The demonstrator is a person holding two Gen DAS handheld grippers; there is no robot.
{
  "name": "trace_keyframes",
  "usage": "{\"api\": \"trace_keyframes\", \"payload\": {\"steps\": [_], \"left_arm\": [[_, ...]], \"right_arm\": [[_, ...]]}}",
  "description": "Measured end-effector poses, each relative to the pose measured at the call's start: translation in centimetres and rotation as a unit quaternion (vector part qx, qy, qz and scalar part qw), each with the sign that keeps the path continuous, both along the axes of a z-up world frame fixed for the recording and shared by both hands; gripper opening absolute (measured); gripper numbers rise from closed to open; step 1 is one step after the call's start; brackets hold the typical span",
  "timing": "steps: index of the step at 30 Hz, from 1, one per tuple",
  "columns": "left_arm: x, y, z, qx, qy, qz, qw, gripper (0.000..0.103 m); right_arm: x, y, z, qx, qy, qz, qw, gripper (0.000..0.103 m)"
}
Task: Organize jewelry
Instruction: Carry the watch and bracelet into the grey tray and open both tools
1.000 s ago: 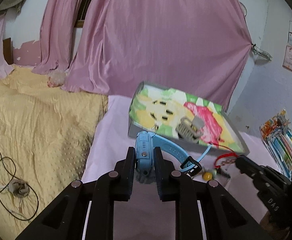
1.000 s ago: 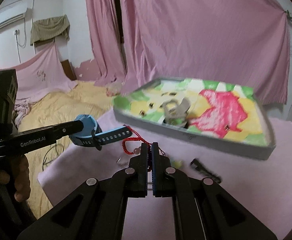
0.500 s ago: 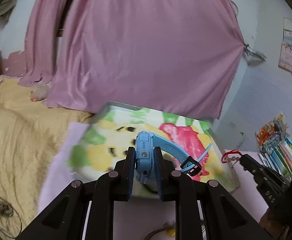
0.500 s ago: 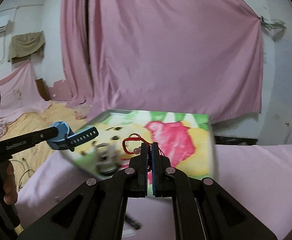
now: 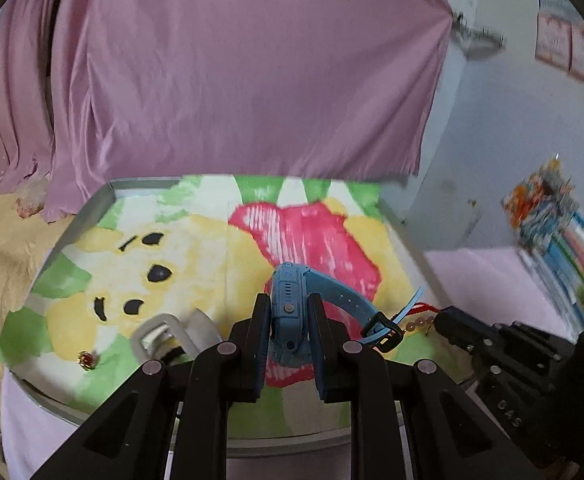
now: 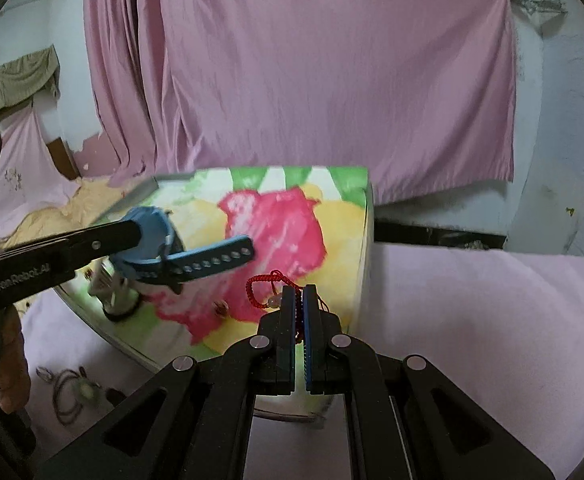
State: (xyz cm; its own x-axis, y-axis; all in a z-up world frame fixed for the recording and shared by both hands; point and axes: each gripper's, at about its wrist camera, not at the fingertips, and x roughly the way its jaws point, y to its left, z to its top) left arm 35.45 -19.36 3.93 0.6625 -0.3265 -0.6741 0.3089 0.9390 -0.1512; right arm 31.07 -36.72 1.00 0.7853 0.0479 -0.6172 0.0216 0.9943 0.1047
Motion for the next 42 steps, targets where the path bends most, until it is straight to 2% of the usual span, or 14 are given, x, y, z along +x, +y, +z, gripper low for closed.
{"api": "trace_keyframes", "payload": {"steps": [10,19,21,23,24,25,28,30,33,35,37,38,41,42], "left_arm": [[0.7,-1.5,-1.8,0.057,0.035,0.000,0.9978,0.017],[0.1,-0.8,-1.1,0.037,0.034,0.001,0.9987,0.018],[0.0,-0.5,-0.8,0.026,0.030,0.002,0.9992,0.024],[-0.5,0.1,-0.2,0.008,0.021,0.004,0.9997,0.042],[-0.7,0.3,0.0,0.000,0.017,0.005,0.9998,0.047],[-0.9,0.6,0.2,-0.011,0.012,0.006,0.9999,0.052],[-1.7,1.5,1.0,-0.025,-0.004,0.012,0.9996,0.052],[-2.4,2.2,1.5,-0.032,-0.016,0.017,0.9992,0.053],[-3.9,3.7,2.3,-0.049,-0.045,0.029,0.9973,0.073],[-5.2,5.0,2.6,-0.062,-0.069,0.039,0.9949,0.084],[-6.5,6.0,2.7,-0.065,-0.088,0.044,0.9930,0.094],[-7.1,6.5,2.7,-0.065,-0.095,0.048,0.9922,0.099],[-9.6,8.4,2.9,-0.063,-0.125,0.068,0.9878,0.103],[-10.3,8.9,2.9,-0.061,-0.133,0.072,0.9865,0.103]], "right_arm": [[1.2,0.1,-1.8,0.005,0.044,0.020,0.999,0.003],[1.5,0.3,-1.9,0.002,0.061,0.022,0.998,0.004],[1.2,0.2,-1.7,0.007,0.056,0.019,0.998,0.005],[0.7,0.0,-1.5,0.010,0.045,0.014,0.999,0.007],[0.3,0.0,-1.2,0.010,0.037,0.010,0.999,0.008],[0.1,-0.1,-1.0,0.010,0.031,0.007,0.999,0.013],[-0.9,-0.2,-0.2,0.011,0.007,-0.005,1.000,0.028],[-1.8,-0.2,0.5,0.012,-0.015,-0.014,1.000,0.029],[-3.3,0.0,1.6,0.012,-0.047,-0.022,0.999,0.030],[-4.3,0.2,2.2,0.010,-0.068,-0.024,0.997,0.038],[-5.5,0.7,2.7,0.011,-0.093,-0.026,0.995,0.058],[-6.2,0.9,3.0,0.012,-0.104,-0.026,0.994,0.062],[-8.2,1.8,3.5,0.011,-0.134,-0.027,0.991,0.072],[-8.8,2.1,3.6,0.010,-0.141,-0.028,0.990,0.082]]}}
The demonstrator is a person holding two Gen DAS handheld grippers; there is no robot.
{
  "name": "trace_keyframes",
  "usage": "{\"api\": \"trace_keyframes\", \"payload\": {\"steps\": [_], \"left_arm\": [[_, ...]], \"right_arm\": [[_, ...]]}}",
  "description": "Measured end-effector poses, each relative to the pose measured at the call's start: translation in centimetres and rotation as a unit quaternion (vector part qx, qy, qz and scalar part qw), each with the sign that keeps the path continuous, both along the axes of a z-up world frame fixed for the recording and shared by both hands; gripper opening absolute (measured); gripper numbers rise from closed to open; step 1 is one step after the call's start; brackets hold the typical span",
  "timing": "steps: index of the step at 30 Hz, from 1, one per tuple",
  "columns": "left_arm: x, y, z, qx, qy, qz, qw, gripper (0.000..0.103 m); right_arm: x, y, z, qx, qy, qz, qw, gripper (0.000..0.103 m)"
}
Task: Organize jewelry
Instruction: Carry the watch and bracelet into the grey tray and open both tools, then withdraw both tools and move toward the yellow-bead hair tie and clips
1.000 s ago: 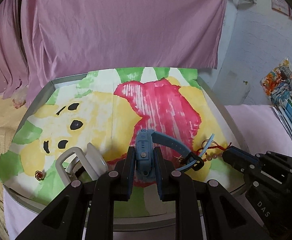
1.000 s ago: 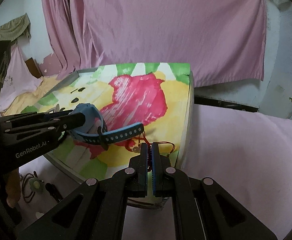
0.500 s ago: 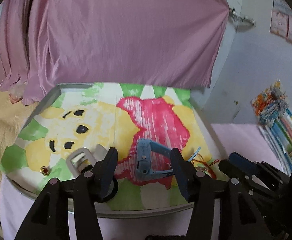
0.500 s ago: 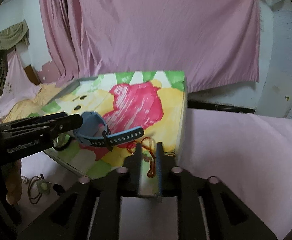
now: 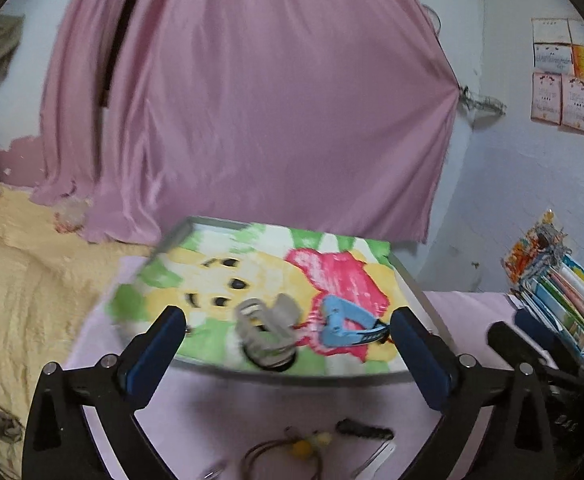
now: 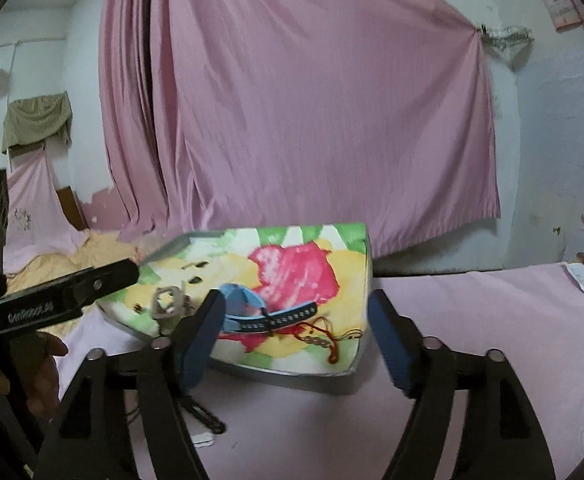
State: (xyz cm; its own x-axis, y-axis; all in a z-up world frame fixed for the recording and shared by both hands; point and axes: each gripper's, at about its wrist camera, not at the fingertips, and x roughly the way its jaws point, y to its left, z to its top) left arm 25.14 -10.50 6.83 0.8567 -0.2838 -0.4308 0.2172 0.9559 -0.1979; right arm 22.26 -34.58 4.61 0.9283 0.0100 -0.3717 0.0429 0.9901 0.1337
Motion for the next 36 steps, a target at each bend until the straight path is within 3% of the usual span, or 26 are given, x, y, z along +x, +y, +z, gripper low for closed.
{"api": "trace_keyframes", "payload": {"steps": [1,3,11,20,25,36], "left_arm": [[-0.6,0.4,0.0,0.002,-0.007,0.004,1.0000,0.103],[-2.0,1.4,0.0,0.007,-0.026,0.011,0.9996,0.103],[-6.8,4.9,-0.2,0.001,-0.067,0.032,0.9972,0.103],[-9.9,7.4,-1.0,0.015,-0.079,0.038,0.9961,0.103],[-10.1,8.0,-2.0,0.026,-0.055,0.019,0.9980,0.103],[-8.1,8.0,-4.9,0.051,0.019,-0.012,0.9985,0.103]], "right_arm": [[-0.6,0.3,0.1,-0.002,-0.008,-0.001,1.000,0.089],[-1.9,1.0,0.3,-0.008,-0.027,-0.003,1.000,0.092],[-6.3,4.1,0.4,-0.032,-0.077,0.006,0.996,0.094],[-10.4,6.6,0.1,-0.061,-0.111,0.018,0.992,0.096],[-11.2,7.6,-0.4,-0.070,-0.098,0.027,0.992,0.096],[-9.8,8.1,-3.3,-0.077,-0.005,0.044,0.996,0.096]]}}
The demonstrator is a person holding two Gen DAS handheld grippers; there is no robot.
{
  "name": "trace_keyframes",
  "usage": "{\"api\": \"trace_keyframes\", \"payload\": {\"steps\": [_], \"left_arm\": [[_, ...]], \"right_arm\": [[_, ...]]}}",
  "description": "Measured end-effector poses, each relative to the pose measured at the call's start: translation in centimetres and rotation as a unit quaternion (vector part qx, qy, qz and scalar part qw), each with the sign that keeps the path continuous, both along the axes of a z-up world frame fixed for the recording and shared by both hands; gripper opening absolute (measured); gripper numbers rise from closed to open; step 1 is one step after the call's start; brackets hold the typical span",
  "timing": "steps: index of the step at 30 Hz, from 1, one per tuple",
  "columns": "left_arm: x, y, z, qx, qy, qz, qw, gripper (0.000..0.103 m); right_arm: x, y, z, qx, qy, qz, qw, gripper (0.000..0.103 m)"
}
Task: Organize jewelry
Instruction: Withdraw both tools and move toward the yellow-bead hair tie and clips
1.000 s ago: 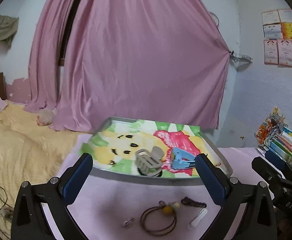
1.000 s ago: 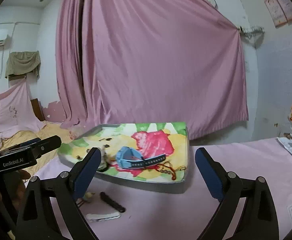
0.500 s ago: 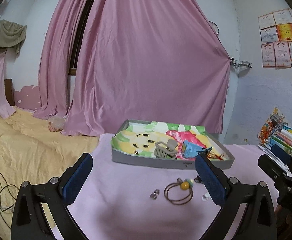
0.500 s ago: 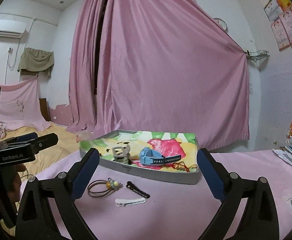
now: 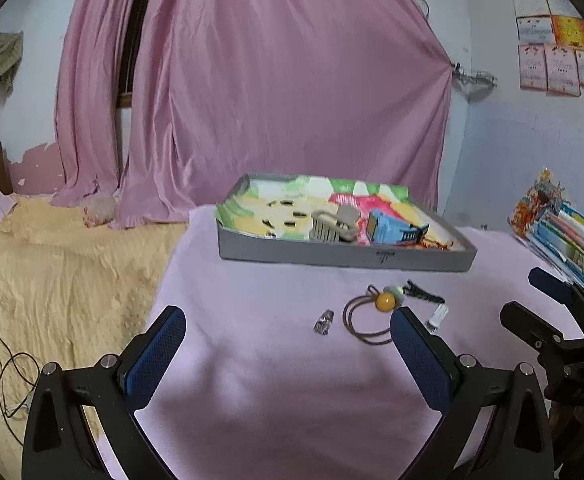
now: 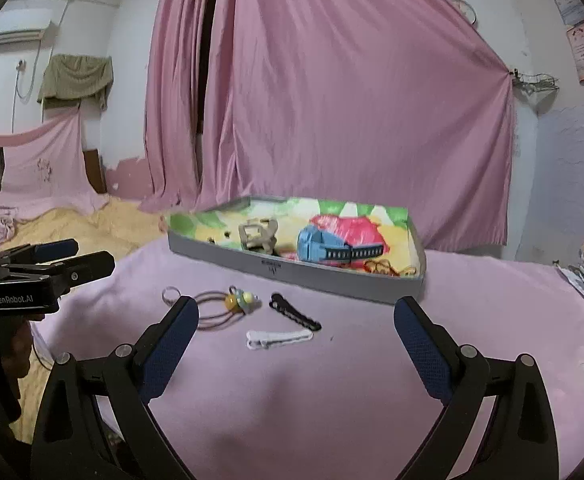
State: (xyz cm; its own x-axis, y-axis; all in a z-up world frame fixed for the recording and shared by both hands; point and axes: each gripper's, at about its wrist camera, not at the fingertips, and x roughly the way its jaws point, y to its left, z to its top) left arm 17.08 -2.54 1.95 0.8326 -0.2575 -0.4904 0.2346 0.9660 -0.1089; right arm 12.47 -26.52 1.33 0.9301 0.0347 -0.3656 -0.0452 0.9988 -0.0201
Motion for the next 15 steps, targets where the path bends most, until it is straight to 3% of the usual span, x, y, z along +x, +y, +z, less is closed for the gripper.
{"api": "trace_keyframes", "payload": {"steps": [8,9,11,12,15], "left_arm": [[2.3,-0.7,-1.2,0.009,0.055,-0.015,0.9984,0.102],[2.6,-0.8,-1.3,0.008,0.061,-0.017,0.9980,0.101],[3.1,-1.2,-1.6,0.009,0.074,-0.028,0.9968,0.087],[3.4,-1.4,-1.7,0.010,0.080,-0.031,0.9962,0.085],[4.1,-2.0,-2.2,0.014,0.099,-0.044,0.9940,0.073]], "right_arm": [[2.6,0.1,-1.0,0.016,0.065,0.017,0.998,0.096],[3.1,0.0,-1.1,0.020,0.076,0.020,0.997,0.096],[3.8,0.1,-1.2,0.021,0.091,0.021,0.995,0.096],[4.3,0.1,-1.4,0.021,0.103,0.023,0.994,0.093],[5.6,0.4,-1.8,0.025,0.131,0.032,0.990,0.069]]}}
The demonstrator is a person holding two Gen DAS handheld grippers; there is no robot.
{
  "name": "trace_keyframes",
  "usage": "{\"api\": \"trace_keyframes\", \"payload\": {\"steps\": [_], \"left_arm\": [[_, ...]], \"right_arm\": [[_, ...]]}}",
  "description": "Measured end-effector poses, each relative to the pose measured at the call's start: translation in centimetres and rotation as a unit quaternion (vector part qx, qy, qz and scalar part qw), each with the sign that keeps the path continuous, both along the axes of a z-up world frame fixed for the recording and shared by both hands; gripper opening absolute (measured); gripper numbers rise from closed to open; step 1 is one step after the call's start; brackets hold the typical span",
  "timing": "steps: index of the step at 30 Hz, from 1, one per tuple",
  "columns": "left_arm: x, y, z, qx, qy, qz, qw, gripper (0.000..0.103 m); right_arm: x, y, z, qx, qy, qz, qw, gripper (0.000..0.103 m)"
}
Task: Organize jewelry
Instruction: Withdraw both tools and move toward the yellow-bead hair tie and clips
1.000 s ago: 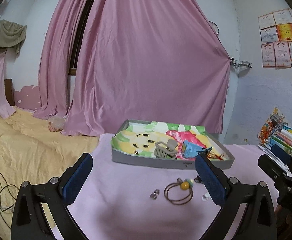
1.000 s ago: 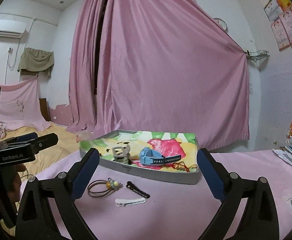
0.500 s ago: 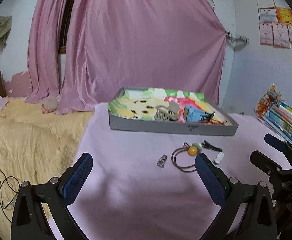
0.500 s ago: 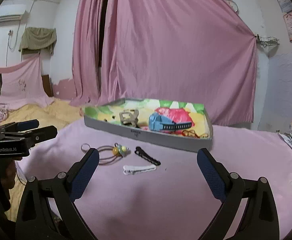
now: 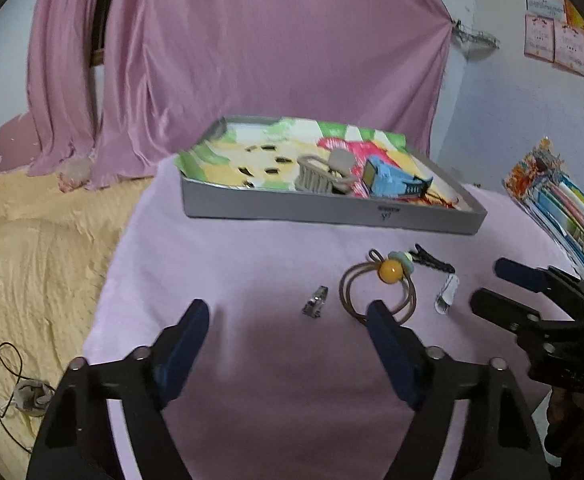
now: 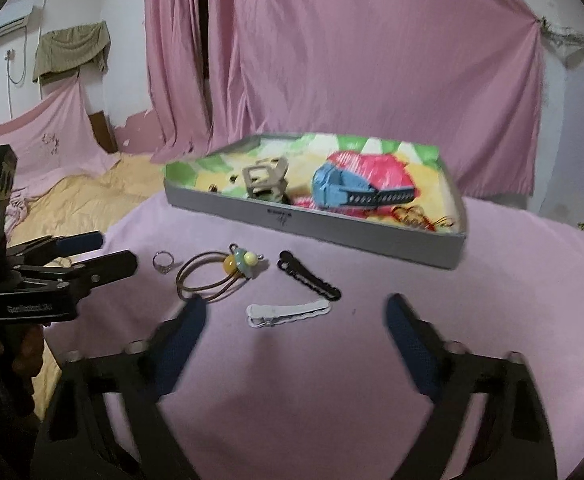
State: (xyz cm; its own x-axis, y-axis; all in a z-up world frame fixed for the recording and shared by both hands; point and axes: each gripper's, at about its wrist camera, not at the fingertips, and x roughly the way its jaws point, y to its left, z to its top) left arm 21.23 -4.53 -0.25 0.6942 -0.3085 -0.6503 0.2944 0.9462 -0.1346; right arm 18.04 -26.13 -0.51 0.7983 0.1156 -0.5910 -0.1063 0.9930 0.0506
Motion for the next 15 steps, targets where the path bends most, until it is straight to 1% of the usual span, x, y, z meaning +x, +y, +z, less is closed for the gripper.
{"api": "trace_keyframes", "payload": {"steps": [1,3,5,9,11,12,14,15], "left_arm": [[0.2,-0.2,-0.1,0.001,0.005,-0.004,1.0000,0.068],[0.6,-0.6,-0.3,0.003,0.016,-0.011,0.9998,0.063],[1.0,-0.8,-0.6,0.006,0.026,-0.015,0.9995,0.055],[1.5,-1.1,-0.8,0.009,0.037,-0.015,0.9991,0.044],[1.7,-1.2,-0.8,0.008,0.039,-0.016,0.9991,0.037],[1.7,-1.2,-0.8,0.008,0.041,-0.017,0.9990,0.035],[1.8,-1.3,-0.8,0.008,0.043,-0.018,0.9989,0.027],[1.9,-1.3,-0.8,0.009,0.043,-0.018,0.9989,0.025]], "right_arm": [[0.4,0.1,-0.2,0.000,0.010,0.001,1.000,0.063],[1.1,0.3,-0.7,0.006,0.030,0.004,1.000,0.060],[1.6,0.4,-1.0,0.009,0.044,0.004,0.999,0.060],[2.4,1.1,-1.6,0.009,0.065,0.001,0.998,0.060],[2.9,1.6,-1.7,0.010,0.072,0.002,0.997,0.057],[3.1,1.9,-1.9,0.008,0.075,0.003,0.997,0.054],[3.4,2.4,-2.0,0.007,0.082,0.003,0.997,0.054],[3.5,2.6,-2.0,0.003,0.081,0.001,0.997,0.053]]}}
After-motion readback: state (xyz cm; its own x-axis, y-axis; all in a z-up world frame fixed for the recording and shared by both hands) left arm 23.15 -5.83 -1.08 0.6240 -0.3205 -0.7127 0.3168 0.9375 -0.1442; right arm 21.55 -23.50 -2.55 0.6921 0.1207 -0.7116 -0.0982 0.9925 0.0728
